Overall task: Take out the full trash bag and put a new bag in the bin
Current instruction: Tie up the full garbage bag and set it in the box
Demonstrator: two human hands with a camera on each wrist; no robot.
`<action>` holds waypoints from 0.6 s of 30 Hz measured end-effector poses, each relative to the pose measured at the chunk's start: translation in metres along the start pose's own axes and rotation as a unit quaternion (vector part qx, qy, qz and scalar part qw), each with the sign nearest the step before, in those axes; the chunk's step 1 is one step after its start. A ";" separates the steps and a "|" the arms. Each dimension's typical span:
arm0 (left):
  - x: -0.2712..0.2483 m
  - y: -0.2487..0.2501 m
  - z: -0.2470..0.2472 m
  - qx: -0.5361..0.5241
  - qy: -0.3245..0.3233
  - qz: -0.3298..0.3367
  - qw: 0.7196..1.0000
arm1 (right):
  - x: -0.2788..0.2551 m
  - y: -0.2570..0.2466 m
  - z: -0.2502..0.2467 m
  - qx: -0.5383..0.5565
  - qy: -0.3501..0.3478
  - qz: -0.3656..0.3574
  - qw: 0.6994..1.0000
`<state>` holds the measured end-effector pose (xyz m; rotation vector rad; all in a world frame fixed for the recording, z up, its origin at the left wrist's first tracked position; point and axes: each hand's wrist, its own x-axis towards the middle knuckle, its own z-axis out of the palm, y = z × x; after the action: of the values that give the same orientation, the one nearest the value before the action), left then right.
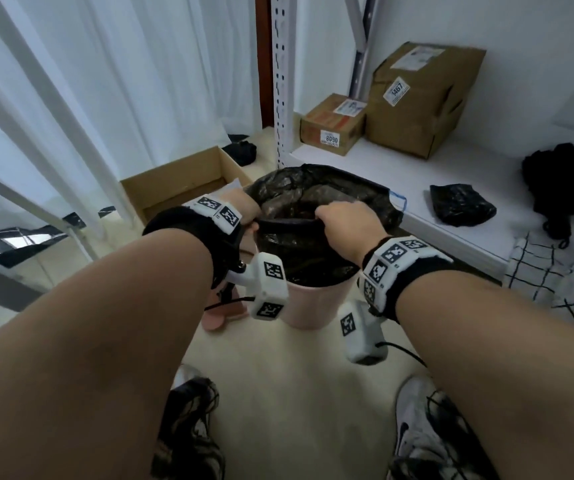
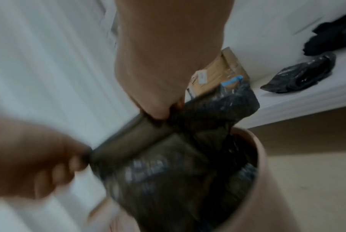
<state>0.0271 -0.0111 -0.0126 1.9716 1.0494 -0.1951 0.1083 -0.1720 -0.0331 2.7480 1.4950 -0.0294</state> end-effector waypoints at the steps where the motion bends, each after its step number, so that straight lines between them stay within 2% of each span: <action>1: 0.003 0.001 -0.001 0.032 0.028 0.015 0.999 | 0.002 0.005 -0.005 0.035 0.016 -0.009 0.999; 4: 0.006 0.001 0.001 0.108 0.062 0.049 0.991 | 0.003 0.018 -0.011 0.145 0.055 0.001 0.988; 7: 0.012 0.002 0.007 0.100 0.081 0.047 0.991 | 0.006 0.025 -0.008 0.175 0.068 0.078 0.979; 10: 0.019 -0.002 0.012 0.078 0.089 0.040 0.992 | 0.008 0.030 0.001 0.136 0.023 0.214 0.967; 13: 0.026 -0.006 0.022 0.059 0.095 0.045 0.993 | 0.006 0.038 0.007 0.135 -0.059 0.344 0.927; 15: 0.029 -0.004 0.029 0.037 0.089 0.059 0.994 | 0.003 0.042 0.008 0.180 -0.114 0.391 0.895; 18: 0.033 0.004 0.038 0.029 0.076 0.076 0.994 | 0.005 0.049 0.015 0.272 -0.104 0.416 0.862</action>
<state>0.0605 -0.0210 -0.0490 2.1359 0.9929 0.0077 0.1520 -0.1947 -0.0485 3.4054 0.1534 -0.8065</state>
